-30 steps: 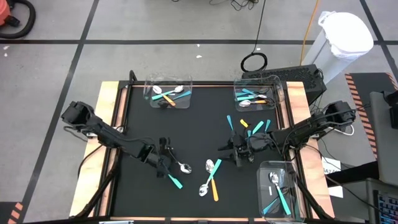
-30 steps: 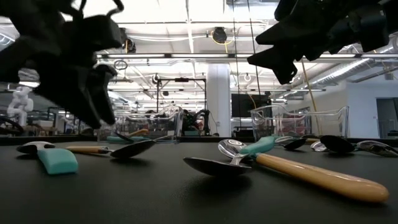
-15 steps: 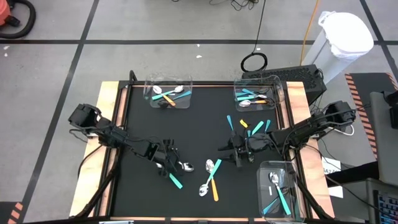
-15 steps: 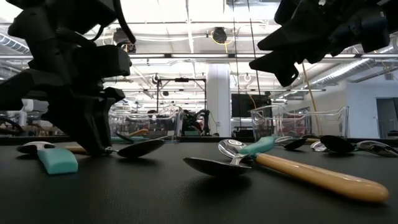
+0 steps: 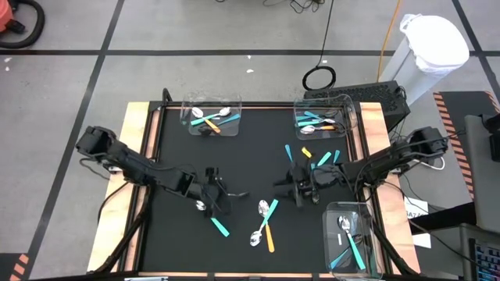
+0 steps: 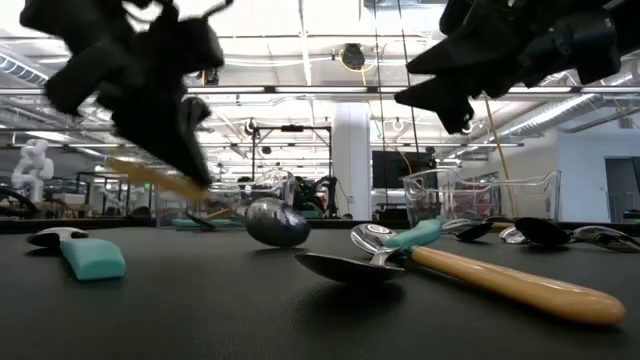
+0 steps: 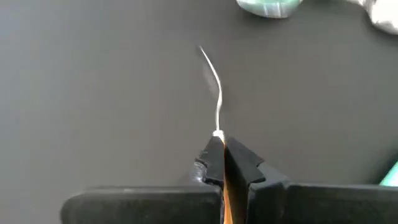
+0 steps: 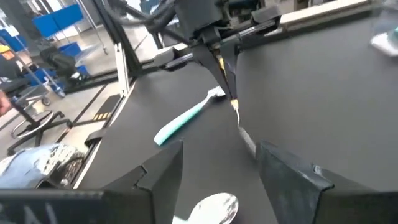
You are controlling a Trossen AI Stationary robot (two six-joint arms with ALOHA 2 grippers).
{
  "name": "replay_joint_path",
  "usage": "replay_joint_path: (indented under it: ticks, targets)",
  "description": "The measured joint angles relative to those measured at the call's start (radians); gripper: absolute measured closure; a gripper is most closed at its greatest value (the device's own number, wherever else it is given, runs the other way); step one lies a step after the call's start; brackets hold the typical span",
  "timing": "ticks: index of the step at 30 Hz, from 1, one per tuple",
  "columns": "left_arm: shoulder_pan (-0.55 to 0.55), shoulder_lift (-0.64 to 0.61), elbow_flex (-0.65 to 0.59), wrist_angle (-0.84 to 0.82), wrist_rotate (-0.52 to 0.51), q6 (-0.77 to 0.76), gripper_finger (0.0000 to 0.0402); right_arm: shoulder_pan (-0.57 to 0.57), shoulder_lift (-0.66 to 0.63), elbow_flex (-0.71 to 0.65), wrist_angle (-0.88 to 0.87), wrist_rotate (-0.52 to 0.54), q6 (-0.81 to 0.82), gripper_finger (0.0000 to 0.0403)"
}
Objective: Sort silverware by color (type)
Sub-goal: Put the yellow spoon into the bottom transparent bin
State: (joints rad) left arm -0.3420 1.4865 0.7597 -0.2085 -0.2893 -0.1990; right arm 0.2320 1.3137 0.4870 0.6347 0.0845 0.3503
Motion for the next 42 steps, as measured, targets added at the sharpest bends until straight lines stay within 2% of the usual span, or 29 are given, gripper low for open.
replay_joint_path:
  ticks: [7, 13, 19, 23, 26, 30, 33, 36, 42]
  targets:
    - [0.050, -0.125, 0.003, -0.001, -0.004, 0.022, 0.0400, -0.054, -0.042, 0.000, 0.005, -0.007, -0.068, 0.0202]
    - [0.060, -0.135, 0.003, 0.012, 0.031, 0.056, 0.0401, -0.084, -0.062, 0.000, -0.028, -0.008, -0.102, 0.0202]
    - [0.057, -0.125, 0.002, 0.250, 0.152, 0.060, 0.0401, -0.089, -0.061, 0.000, -0.078, -0.007, -0.105, 0.0202]
    - [0.034, -0.124, 0.003, 0.376, 0.160, 0.079, 0.0398, -0.086, -0.061, 0.000, -0.079, -0.008, -0.105, 0.0202]
    - [0.026, -0.125, 0.003, 0.419, 0.170, 0.082, 0.0371, -0.086, -0.061, 0.000, -0.081, -0.007, -0.105, 0.0202]
    - [0.025, -0.107, 0.003, 0.315, 0.142, 0.054, 0.0313, -0.086, -0.061, 0.000, -0.087, -0.008, -0.104, 0.0202]
    - [0.030, -0.032, -0.007, 0.224, 0.112, 0.038, 0.0272, -0.086, -0.061, 0.000, -0.089, -0.007, -0.103, 0.0202]
    - [0.045, 0.061, -0.013, 0.227, 0.119, 0.022, 0.0241, -0.086, -0.061, 0.000, -0.087, -0.007, -0.102, 0.0202]
    - [0.061, 0.169, -0.014, 0.169, 0.153, -0.006, 0.0203, -0.083, -0.060, 0.000, -0.101, -0.007, -0.077, 0.0202]
